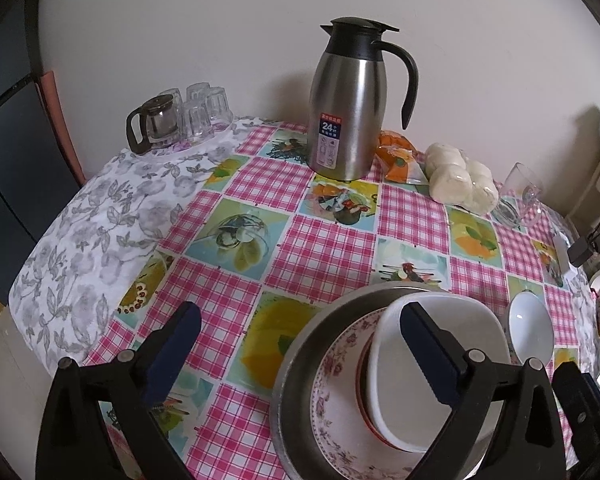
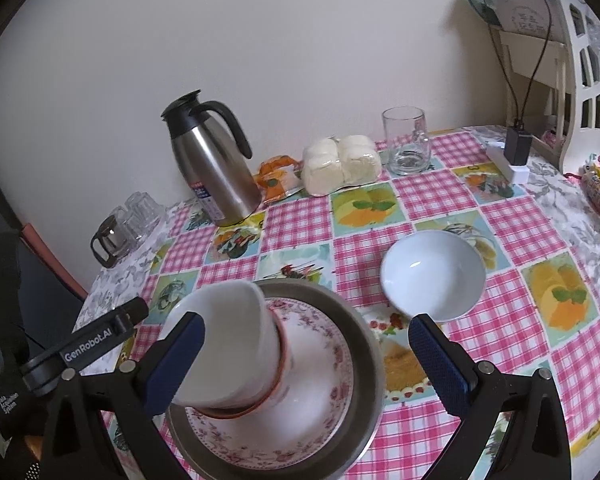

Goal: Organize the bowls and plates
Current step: 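Move the right tool to the round white bowl on the tablecloth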

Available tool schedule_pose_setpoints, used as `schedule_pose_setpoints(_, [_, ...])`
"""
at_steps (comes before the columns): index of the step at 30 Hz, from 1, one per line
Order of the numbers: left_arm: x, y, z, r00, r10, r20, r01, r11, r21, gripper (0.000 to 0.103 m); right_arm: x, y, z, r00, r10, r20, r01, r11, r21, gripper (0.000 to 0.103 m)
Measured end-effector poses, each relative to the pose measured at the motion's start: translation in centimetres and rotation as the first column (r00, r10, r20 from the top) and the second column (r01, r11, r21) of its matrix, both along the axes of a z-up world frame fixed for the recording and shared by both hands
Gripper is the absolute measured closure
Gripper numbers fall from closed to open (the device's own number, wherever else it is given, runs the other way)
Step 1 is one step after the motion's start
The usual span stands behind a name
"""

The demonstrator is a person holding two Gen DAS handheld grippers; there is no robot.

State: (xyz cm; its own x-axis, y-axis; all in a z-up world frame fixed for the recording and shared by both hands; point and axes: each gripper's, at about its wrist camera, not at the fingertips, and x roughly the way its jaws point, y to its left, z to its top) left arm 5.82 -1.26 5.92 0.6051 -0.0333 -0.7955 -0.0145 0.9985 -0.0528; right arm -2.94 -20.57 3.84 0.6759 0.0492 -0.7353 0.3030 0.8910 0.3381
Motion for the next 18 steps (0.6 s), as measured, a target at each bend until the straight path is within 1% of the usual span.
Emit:
schedule_pose_setpoints(3, [-0.3,-0.4,0.5,1.000,0.003,0.021,-0.003,1.000,-0.017,0.003,-0.4,-1.3,-0.2,1.000,-0.029,-0.009,0.029,1.000,0.002,0.000])
schedule_pose_setpoints(7, [-0.7,-1.6,1.3,0.998,-0.017,0.055,0.017,1.000,-0.011,0.003,-0.9,-3.4,-0.5,0.996,-0.082,-0.033,0.081,0.997,-0.010,0.000])
schedule_pose_setpoints(11, [-1.0,-3.9,2.3,0.994,-0.071,0.082,0.070,0.997,0.016,0.003,-1.5,-5.9,-0.9,0.988,-0.142,-0.064,0.142,0.990,-0.005,0.000])
schedule_pose_setpoints(14, [-1.2,-6.1,2.9,0.986,-0.133,0.096,0.129,0.991,0.042,0.003,-1.8,-7.7,-1.5,0.979,-0.182,-0.089,0.183,0.983,0.003,0.000])
schedule_pose_setpoints(18, [-1.8,-9.4,3.4,0.966,-0.233,0.108,0.226,0.971,0.078,0.003,-2.1,-10.1,-2.4,0.964,-0.233,-0.131,0.236,0.972,0.013,0.000])
